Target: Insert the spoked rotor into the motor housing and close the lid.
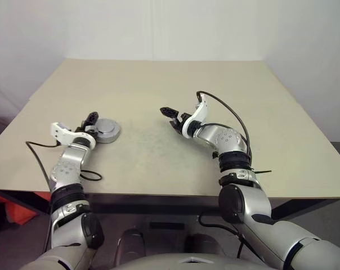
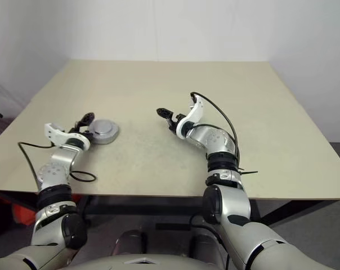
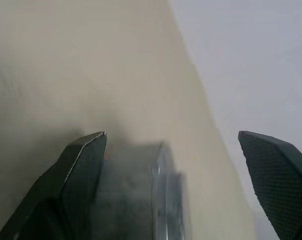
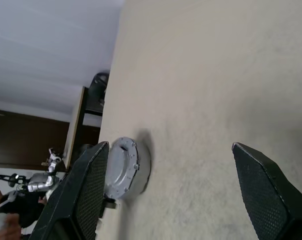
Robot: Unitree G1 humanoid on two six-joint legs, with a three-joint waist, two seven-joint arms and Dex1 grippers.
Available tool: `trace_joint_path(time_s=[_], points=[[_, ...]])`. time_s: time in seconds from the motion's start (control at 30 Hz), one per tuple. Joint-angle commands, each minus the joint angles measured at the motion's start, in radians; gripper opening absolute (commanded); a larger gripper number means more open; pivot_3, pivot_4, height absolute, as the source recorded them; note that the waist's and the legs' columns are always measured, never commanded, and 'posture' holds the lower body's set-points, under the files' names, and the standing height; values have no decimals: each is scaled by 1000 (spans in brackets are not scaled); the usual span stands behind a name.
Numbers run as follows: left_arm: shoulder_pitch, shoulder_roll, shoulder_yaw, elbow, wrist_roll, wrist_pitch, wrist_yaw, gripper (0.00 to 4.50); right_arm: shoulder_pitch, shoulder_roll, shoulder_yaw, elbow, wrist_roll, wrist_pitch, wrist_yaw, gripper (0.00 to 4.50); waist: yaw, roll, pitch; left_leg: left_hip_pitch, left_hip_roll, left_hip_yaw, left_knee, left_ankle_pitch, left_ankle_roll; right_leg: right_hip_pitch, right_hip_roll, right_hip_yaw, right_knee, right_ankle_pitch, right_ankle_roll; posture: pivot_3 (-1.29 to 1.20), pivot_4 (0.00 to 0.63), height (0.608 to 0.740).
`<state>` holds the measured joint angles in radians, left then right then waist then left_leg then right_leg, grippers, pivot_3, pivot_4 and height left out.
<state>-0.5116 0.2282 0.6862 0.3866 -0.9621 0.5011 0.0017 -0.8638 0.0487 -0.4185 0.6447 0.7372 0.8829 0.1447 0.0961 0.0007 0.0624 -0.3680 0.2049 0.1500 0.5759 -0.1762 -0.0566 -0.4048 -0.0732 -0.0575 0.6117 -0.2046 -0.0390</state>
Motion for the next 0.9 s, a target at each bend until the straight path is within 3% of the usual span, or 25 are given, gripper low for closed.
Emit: trace_joint_path(time_s=[0.03,0.2,0.33,0.57,0.8,0.9], points=[[-34,78,15,-48,18,-28,-16,4485,-50,-3,13,7,0,5,22,4440,1,0,0,0,0,0,0,0,0,0,0,0,0,0,0,0,0,740],[-30,119,-50,-94,88,-53,-60,4485,-21,-27,110,-51,-101,-129,115,4440,10,0,0,0,0,0,1,0,0,1,-1,0,1,-1,-2,0,0,740],[21,108,-273,-214,261,-107,-189,4485,50,-129,283,-116,-301,-371,253,4440,35,-2,-1,-1,0,-1,3,0,0,3,-2,-1,0,-2,-2,0,0,740],[90,145,-564,-356,370,-51,-456,4485,134,-313,431,-205,-414,-496,541,4440,28,-2,0,0,0,-1,4,0,0,3,-1,-1,2,-2,-3,0,0,740],[82,167,-764,-328,561,-162,-619,4485,171,-475,472,-190,-483,-555,716,4440,24,-1,0,3,0,0,5,0,1,2,-1,0,7,-3,-6,0,0,740],[73,148,-792,-287,611,-218,-647,4485,194,-501,471,-196,-492,-556,747,4440,25,-1,0,3,1,0,6,-1,2,3,-1,0,7,-3,-6,0,0,740]])
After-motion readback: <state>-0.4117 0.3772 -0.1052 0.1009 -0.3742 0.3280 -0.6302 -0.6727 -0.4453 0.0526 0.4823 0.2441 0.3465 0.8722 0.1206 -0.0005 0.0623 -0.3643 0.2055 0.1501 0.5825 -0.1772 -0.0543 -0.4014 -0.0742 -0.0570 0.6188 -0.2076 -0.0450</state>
